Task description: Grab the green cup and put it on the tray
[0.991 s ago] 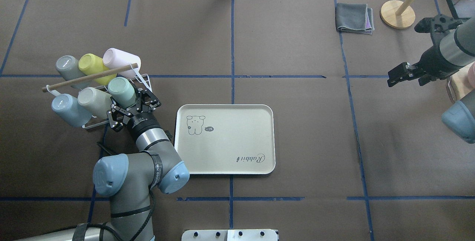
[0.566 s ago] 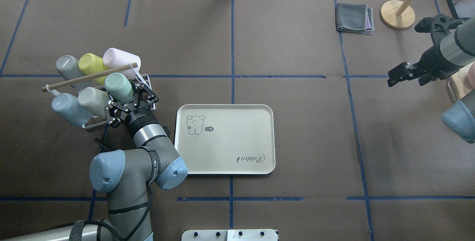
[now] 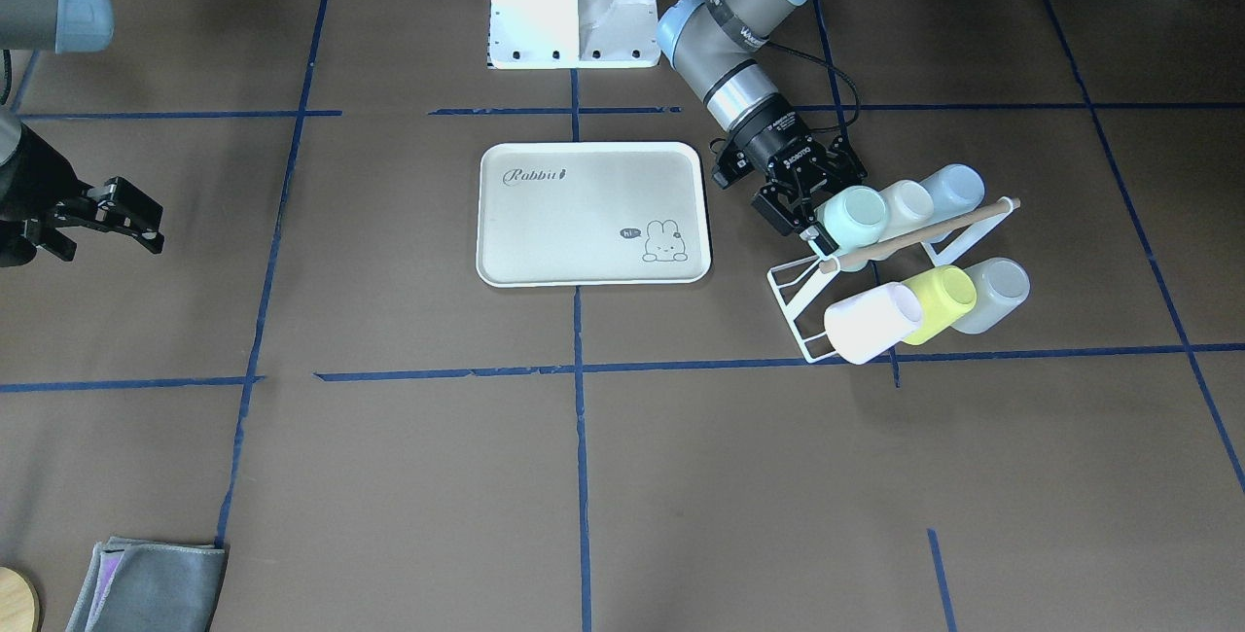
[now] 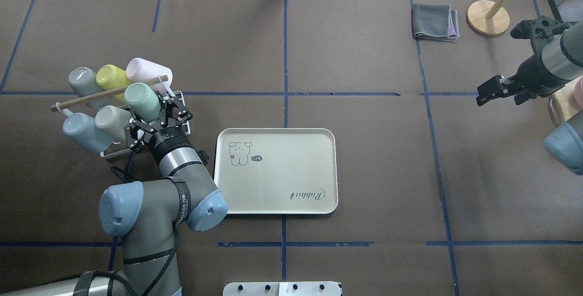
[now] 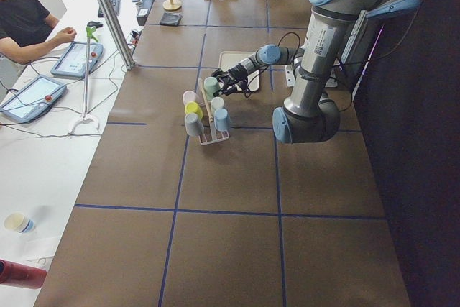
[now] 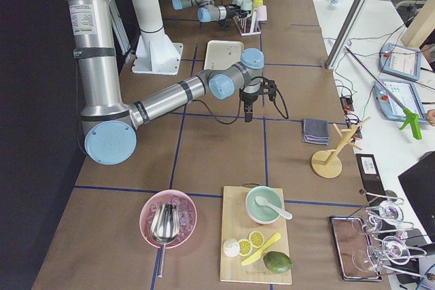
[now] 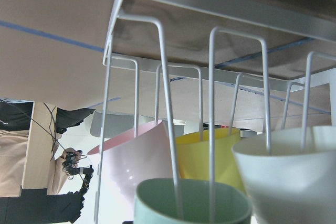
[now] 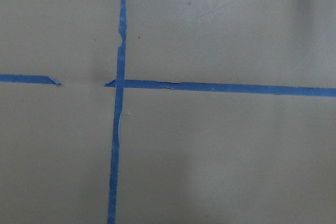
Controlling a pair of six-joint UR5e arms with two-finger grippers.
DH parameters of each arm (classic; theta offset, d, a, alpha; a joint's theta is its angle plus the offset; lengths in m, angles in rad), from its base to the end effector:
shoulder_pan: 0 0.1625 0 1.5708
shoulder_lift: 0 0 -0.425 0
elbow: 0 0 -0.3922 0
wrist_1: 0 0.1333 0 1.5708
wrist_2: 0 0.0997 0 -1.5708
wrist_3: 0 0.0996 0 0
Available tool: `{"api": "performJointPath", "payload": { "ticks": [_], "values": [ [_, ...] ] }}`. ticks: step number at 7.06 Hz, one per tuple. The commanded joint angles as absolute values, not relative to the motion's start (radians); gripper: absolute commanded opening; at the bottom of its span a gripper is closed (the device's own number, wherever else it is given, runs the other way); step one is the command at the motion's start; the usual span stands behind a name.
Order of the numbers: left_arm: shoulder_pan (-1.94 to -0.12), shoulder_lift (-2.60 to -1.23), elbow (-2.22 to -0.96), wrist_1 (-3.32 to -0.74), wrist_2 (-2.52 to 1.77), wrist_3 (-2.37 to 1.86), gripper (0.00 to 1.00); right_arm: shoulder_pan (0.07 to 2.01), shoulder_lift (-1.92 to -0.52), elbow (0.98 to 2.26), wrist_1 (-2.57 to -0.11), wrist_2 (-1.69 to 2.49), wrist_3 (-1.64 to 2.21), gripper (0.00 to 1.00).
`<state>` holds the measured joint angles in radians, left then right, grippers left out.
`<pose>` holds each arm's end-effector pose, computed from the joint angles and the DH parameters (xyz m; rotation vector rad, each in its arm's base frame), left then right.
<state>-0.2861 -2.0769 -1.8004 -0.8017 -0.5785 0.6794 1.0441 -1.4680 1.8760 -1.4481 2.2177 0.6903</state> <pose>0.5093 -0.3757 0.3288 0.3117 -1.1183 1.7935 -0.2030 -0.4949 0.4477 0.0590 -0.8097 -0.0171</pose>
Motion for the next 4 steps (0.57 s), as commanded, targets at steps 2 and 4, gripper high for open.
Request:
{"api": "performJointPath", "payload": {
  "ticks": [2,4],
  "values": [
    [-0.287,-2.033,-1.909,-0.765,-0.578,0.68,0.43,1.048,-1.468,1.875,-1.45,2.217,0.692,1.0],
    [-0.284,-2.026,-1.977,-0.714,-0.578,0.68,0.43,1.049,-1.468,1.875,-1.45,2.217,0.692,1.0]
  ]
}}
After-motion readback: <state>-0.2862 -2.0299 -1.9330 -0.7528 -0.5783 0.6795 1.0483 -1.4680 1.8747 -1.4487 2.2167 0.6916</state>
